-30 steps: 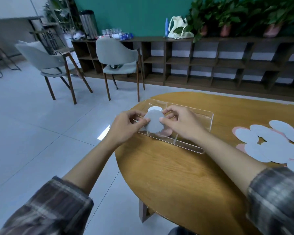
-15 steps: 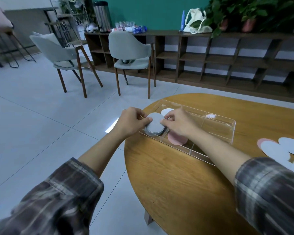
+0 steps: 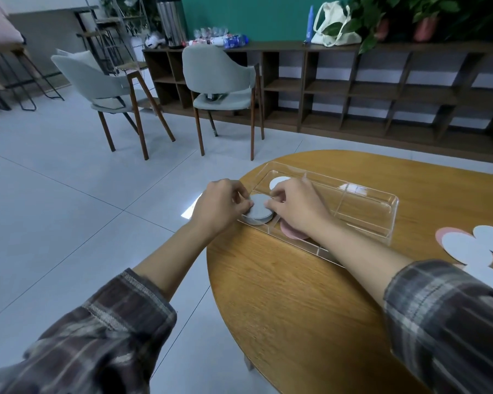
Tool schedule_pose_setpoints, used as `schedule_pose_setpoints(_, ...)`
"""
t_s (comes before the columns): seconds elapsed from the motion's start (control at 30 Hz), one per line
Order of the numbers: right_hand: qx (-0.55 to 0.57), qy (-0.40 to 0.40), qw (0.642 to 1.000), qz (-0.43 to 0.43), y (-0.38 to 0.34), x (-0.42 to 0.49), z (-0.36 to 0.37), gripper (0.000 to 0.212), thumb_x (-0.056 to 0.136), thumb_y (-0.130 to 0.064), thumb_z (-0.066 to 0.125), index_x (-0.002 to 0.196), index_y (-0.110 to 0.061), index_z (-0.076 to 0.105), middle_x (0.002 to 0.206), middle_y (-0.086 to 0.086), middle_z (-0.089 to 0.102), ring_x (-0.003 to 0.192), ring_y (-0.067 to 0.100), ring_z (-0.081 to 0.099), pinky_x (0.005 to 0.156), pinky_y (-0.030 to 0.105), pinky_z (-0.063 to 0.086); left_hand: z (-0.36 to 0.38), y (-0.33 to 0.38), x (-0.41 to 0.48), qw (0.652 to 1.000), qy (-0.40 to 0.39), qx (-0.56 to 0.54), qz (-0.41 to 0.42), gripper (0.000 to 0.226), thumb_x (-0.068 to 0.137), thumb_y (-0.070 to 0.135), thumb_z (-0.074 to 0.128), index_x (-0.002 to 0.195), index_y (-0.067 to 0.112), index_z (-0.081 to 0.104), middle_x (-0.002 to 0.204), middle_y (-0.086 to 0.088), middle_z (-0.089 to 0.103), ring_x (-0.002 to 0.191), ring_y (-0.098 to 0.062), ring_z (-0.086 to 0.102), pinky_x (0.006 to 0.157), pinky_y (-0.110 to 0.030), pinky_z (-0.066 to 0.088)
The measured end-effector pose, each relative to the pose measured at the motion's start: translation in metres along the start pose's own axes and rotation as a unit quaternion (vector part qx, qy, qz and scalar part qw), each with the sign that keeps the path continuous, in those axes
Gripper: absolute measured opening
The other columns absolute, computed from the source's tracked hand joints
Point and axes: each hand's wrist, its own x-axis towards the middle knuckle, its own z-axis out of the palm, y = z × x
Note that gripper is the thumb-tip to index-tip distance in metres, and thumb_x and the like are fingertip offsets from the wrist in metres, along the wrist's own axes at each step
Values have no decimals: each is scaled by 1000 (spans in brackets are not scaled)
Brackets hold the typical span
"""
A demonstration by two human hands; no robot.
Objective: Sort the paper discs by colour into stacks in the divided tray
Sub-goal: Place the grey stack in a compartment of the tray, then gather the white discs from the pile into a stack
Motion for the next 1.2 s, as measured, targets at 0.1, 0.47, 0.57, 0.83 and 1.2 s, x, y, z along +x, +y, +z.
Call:
schedule_pose_setpoints(0.1, 42, 18, 999, -16, 7, -13, -18, 15, 87, -34, 73, 98, -25, 78, 85, -10, 73, 87, 17, 66, 78, 33, 54, -6, 22, -6, 999, -11, -25, 37, 16, 89, 35, 77, 96, 21, 77, 86, 7, 71, 79, -8, 65, 67, -23, 50)
schedule_pose_setpoints(0.47, 68, 38, 997, -16, 103, -117, -132, 22, 86, -36, 79, 107, -34, 75, 83, -16, 71, 70, 3, 55, 71, 31, 44, 12, 161, -37, 968, -160, -65, 182, 23, 91, 37, 79, 109, 23, 76, 85, 10, 73, 78, -13, 66, 68, -17, 46)
schedule_pose_setpoints(0.57, 62, 48, 997, -2, 137, -154, -157, 22, 87, -31, 79, 108, -33, 74, 84, -17, 72, 73, 13, 58, 67, 19, 45, 37, 199, -43, 958, -182, -59, 211, 25, 89, 44, 79, 109, 30, 75, 85, 13, 73, 79, -6, 65, 72, -19, 46)
schedule_pose_setpoints(0.83, 66, 88, 993, 52, 221, -227, -193, 21, 86, -21, 76, 102, -35, 75, 85, -24, 72, 73, 10, 58, 73, 20, 41, 101, 280, -60, 934, -244, -70, 252, 24, 88, 32, 81, 109, 21, 77, 88, 7, 76, 75, -9, 65, 81, -18, 46)
schedule_pose_setpoints(1.2, 53, 148, 986, 60, 275, -258, -200, 31, 89, -20, 77, 117, -31, 73, 91, -19, 70, 84, 8, 56, 71, 9, 40, 183, 311, -58, 928, -220, -69, 292, 54, 72, 65, 79, 116, 34, 70, 113, 13, 62, 117, -13, 54, 100, -34, 50)
